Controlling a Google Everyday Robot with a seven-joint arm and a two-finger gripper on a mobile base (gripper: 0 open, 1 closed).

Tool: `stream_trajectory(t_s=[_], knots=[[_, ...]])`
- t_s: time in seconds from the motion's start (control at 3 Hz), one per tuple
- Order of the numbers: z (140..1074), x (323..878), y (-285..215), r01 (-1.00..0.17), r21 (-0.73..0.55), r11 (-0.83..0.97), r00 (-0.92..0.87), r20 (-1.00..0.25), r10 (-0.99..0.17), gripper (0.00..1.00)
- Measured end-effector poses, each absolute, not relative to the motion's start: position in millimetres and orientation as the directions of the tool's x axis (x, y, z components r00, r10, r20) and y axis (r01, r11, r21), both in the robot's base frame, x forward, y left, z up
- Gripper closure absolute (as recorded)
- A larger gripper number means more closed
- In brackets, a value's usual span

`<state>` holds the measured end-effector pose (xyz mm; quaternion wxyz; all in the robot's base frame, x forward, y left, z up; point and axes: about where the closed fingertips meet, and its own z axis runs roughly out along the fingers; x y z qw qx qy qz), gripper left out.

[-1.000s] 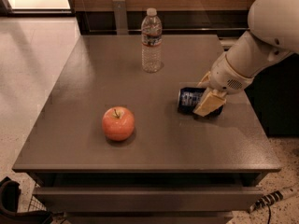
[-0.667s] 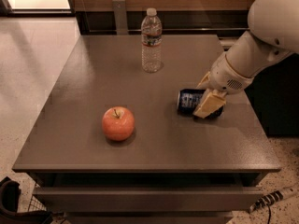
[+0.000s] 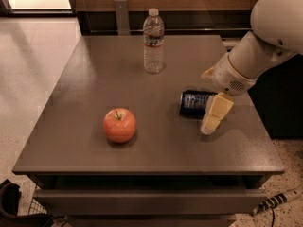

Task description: Knock pepsi can over

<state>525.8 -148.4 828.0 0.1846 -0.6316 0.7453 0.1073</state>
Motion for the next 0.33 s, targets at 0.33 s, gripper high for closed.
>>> stream_trajectory(t_s=[0.33], knots=[[828.0, 525.8, -148.4, -0.981, -0.073, 0.179, -0.134, -0.411, -0.902, 0.0]])
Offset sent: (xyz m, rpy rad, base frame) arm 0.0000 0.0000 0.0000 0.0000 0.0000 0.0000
